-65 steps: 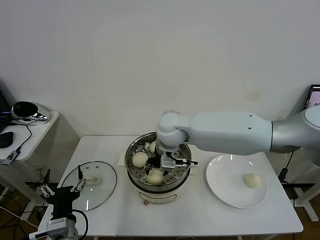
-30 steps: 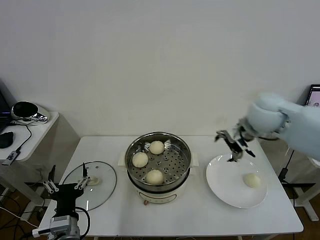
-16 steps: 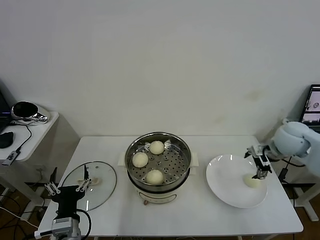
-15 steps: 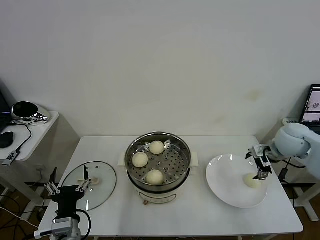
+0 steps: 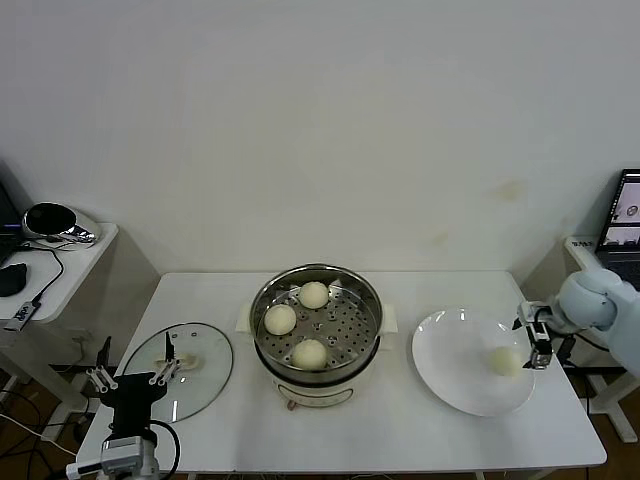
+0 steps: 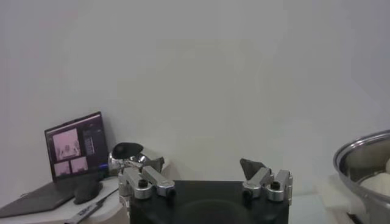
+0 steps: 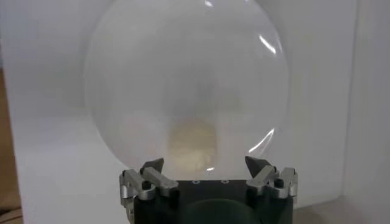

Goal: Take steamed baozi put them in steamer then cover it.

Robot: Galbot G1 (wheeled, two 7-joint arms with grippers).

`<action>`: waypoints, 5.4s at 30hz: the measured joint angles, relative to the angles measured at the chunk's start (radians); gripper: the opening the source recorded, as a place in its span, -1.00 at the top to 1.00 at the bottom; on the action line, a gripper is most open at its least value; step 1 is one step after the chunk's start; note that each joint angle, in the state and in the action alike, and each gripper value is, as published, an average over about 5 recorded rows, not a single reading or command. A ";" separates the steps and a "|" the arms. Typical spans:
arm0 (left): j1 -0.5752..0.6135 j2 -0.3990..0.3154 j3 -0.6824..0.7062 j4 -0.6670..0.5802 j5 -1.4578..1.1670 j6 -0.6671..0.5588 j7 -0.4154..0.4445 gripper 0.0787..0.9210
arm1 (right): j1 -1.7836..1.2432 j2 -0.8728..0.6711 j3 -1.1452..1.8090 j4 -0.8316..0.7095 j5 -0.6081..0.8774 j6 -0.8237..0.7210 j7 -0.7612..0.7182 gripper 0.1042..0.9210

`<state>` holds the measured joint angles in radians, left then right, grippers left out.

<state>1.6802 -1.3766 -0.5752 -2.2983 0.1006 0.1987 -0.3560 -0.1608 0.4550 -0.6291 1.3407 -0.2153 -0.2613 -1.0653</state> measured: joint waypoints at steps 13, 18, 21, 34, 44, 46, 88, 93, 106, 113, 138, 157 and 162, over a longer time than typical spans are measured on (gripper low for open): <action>-0.002 -0.003 0.000 0.001 0.001 0.001 0.002 -0.77 | -0.056 0.088 0.054 -0.112 -0.037 0.018 0.008 -0.76; 0.000 -0.003 -0.002 0.001 0.001 0.001 0.002 -0.77 | -0.067 0.112 0.061 -0.131 -0.045 0.019 0.009 -0.76; 0.000 -0.005 -0.001 0.001 0.001 0.001 0.002 -0.77 | -0.071 0.120 0.064 -0.139 -0.050 0.019 0.008 -0.73; 0.000 -0.006 0.000 0.000 0.001 0.001 0.002 -0.77 | -0.084 0.133 0.073 -0.154 -0.060 0.022 0.002 -0.29; 0.000 -0.003 0.000 -0.005 0.001 0.001 0.001 -0.77 | -0.048 0.123 0.054 -0.138 -0.035 0.012 -0.007 -0.20; -0.002 -0.001 0.000 -0.004 0.000 0.001 0.001 -0.77 | -0.024 0.113 0.037 -0.126 -0.020 0.006 -0.011 -0.20; -0.019 -0.015 0.028 0.021 -0.012 0.002 -0.001 -0.77 | 0.806 0.523 -0.718 0.180 0.839 -0.424 0.303 -0.26; -0.020 -0.016 0.025 0.018 -0.012 0.002 -0.002 -0.77 | 0.782 0.551 -0.749 0.162 0.833 -0.440 0.317 -0.26; -0.026 -0.016 0.025 0.022 -0.012 0.001 -0.002 -0.77 | 0.710 0.611 -0.752 0.118 0.808 -0.458 0.348 -0.26; -0.029 -0.016 0.025 0.025 -0.012 0.001 -0.002 -0.77 | 0.691 0.630 -0.745 0.103 0.804 -0.462 0.358 -0.26; -0.045 -0.009 0.026 0.054 -0.020 0.000 -0.001 -0.77 | 0.691 0.428 -0.610 0.285 0.867 -0.431 0.457 -0.76; -0.037 -0.005 0.018 0.123 0.033 -0.039 0.013 -0.77 | -0.359 0.266 0.457 0.583 0.731 0.126 0.912 -0.76; -0.028 0.011 0.001 0.159 0.126 -0.045 0.028 -0.77 | -0.687 0.400 0.788 0.620 0.662 0.236 0.902 -0.76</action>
<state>1.6522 -1.3657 -0.5737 -2.1394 0.2268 0.1536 -0.3280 -0.8481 0.8547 0.1592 1.9607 0.4463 -0.0248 -0.1635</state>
